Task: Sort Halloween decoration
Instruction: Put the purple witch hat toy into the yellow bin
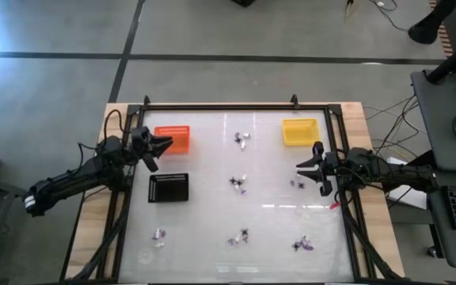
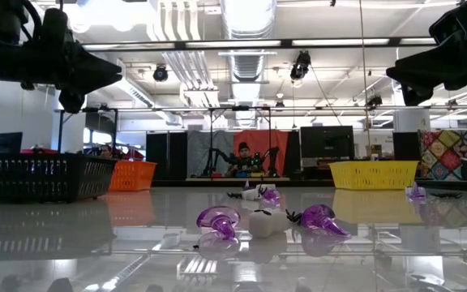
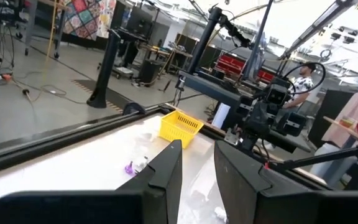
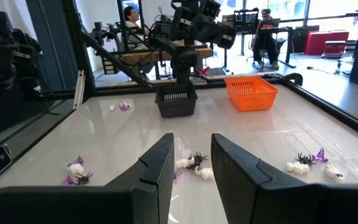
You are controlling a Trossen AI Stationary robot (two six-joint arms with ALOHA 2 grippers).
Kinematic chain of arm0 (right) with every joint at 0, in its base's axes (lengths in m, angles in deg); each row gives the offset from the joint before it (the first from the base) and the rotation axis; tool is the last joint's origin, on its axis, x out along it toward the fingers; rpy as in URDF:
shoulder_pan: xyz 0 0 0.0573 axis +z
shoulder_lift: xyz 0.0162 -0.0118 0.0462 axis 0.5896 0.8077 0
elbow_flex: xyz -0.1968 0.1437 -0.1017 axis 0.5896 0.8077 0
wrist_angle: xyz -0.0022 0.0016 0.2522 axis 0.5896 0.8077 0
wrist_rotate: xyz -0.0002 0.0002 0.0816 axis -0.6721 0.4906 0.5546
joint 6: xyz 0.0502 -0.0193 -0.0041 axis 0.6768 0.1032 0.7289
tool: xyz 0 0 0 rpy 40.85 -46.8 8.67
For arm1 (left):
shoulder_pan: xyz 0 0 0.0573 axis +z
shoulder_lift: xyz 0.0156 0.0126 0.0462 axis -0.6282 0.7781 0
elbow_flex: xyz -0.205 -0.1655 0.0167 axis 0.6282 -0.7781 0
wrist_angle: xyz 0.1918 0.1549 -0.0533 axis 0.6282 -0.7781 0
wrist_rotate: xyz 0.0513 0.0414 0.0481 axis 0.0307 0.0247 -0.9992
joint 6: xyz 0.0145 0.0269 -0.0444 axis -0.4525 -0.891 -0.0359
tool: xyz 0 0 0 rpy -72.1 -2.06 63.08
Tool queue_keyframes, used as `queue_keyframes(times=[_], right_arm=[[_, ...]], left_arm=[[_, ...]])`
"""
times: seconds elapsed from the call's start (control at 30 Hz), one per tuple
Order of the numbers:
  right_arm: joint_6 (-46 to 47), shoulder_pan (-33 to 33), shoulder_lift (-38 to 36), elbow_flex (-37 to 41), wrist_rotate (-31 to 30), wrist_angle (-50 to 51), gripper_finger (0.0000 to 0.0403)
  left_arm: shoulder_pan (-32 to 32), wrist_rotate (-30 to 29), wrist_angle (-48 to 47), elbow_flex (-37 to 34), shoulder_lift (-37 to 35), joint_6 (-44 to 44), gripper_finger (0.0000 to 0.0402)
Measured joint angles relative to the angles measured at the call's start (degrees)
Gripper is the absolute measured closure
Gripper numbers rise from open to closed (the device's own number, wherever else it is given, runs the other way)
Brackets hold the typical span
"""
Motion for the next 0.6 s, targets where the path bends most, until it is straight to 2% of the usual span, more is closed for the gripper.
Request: queue_keyframes(times=[0.1, 0.3, 0.47, 0.6], right_arm=[[0.7, 0.0, 0.0, 0.0, -0.1, -0.2, 0.0305], [8.8, 0.0, 0.0, 0.0, -0.4, -1.9, 0.0305], [16.1, 0.0, 0.0, 0.0, -1.8, -8.6, 0.0305], [16.7, 0.0, 0.0, 0.0, -2.2, -14.2, 0.0305]], left_arm=[[0.0, 0.0, 0.0, 0.0, 0.3, 3.0, 0.0325], [0.0, 0.0, 0.0, 0.0, 0.4, 9.0, 0.0325], [0.0, -0.2, 0.0, 0.0, 0.4, 13.9, 0.0325], [0.0, -0.3, 0.0, 0.0, 0.4, 17.3, 0.0325]])
